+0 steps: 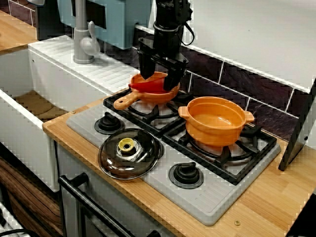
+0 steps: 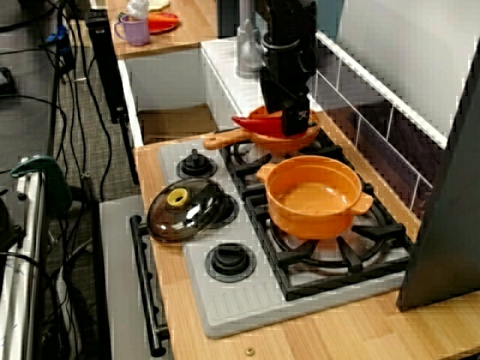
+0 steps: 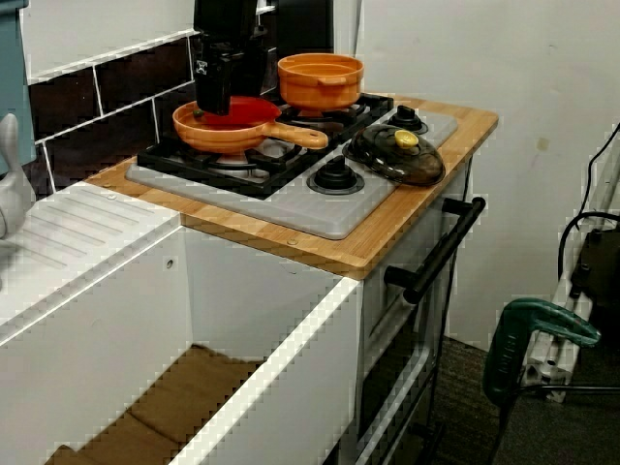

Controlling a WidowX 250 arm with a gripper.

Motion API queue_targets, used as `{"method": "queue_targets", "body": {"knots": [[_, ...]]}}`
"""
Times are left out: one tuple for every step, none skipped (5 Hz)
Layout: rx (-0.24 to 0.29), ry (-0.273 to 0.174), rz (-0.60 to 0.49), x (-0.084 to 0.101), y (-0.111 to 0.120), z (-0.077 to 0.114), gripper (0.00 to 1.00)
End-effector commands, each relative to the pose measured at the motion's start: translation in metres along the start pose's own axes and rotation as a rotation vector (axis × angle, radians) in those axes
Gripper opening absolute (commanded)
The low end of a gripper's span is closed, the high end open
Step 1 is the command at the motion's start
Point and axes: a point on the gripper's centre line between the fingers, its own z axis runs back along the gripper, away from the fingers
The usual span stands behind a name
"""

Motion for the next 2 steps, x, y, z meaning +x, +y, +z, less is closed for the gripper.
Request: {"method": "queue_targets", "body": {"knots": [[-0.003, -0.048, -0.013, 0.0027, -0.0011, 0.0158, 0.0], [-0.014, -0.047, -0.02, 0.0022, -0.0004, 0.0191, 0.0]]}}
